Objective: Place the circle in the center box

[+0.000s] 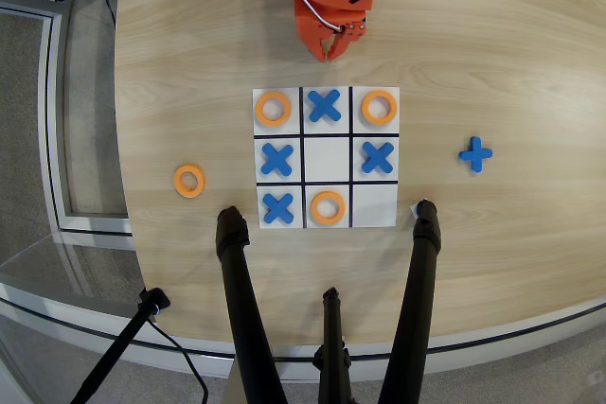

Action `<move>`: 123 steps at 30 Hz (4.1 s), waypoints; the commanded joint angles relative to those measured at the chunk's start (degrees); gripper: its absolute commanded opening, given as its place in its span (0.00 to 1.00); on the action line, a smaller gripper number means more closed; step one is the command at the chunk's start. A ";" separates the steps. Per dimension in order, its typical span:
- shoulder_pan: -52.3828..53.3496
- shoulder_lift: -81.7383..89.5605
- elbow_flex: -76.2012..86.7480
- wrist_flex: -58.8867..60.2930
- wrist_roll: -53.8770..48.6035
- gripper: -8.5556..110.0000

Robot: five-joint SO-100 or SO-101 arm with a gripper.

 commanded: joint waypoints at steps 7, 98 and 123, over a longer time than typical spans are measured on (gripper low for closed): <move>-6.15 -2.20 -2.20 0.62 5.19 0.07; 36.04 -142.03 -126.12 -17.58 10.28 0.30; 33.75 -146.34 -129.11 -20.04 12.66 0.30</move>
